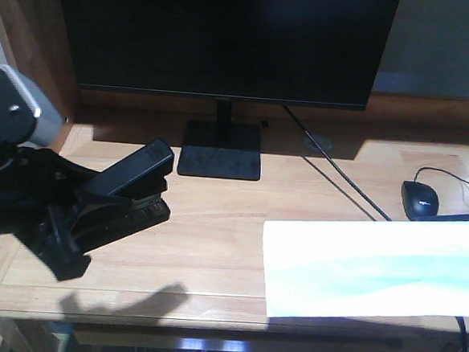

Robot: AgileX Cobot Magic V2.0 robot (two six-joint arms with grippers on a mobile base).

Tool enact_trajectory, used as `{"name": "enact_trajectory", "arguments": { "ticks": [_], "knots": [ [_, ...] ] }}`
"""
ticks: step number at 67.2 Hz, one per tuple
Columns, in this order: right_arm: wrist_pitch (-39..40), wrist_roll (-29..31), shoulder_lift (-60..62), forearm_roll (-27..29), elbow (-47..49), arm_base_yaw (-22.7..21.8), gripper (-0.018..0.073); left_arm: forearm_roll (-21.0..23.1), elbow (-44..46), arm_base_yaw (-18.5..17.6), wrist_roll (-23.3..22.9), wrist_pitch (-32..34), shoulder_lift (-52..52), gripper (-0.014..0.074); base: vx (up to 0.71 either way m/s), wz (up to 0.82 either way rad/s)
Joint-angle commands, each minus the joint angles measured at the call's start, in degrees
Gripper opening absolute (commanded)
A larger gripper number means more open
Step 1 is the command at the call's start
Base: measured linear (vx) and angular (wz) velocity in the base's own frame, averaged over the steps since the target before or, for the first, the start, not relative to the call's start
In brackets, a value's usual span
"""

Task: Grab stapler and paper to desk for stapling
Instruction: 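Lower the left gripper with the stapler onto the desk near the monitor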

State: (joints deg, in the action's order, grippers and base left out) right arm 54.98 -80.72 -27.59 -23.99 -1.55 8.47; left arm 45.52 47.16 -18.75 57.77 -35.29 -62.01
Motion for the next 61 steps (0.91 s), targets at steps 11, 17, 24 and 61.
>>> {"name": "enact_trajectory", "arguments": {
  "ticks": [11, 17, 24, 61],
  "knots": [
    [3.4, 0.6, -0.4, 0.9, -1.2, -0.1, -0.0005, 20.0, 5.4, 9.5, 20.0, -5.4, -9.1, -0.0006, 0.00, 0.00],
    [3.4, 0.6, -0.4, 0.9, -1.2, -0.1, -0.0005, 22.6, 9.0, 13.3, 24.6, -14.0, -13.9, -0.0006, 0.00, 0.00],
    [3.4, 0.6, -0.4, 0.9, -1.2, -0.1, -0.0005, 22.8, 14.3, 16.4, 25.8, -21.2, -19.9, -0.0006, 0.00, 0.00],
    [3.4, 0.6, -0.4, 0.9, -1.2, -0.1, -0.0005, 26.7, 33.3, 20.3, 49.3, -36.3, -43.2, -0.0006, 0.00, 0.00]
  ]
}}
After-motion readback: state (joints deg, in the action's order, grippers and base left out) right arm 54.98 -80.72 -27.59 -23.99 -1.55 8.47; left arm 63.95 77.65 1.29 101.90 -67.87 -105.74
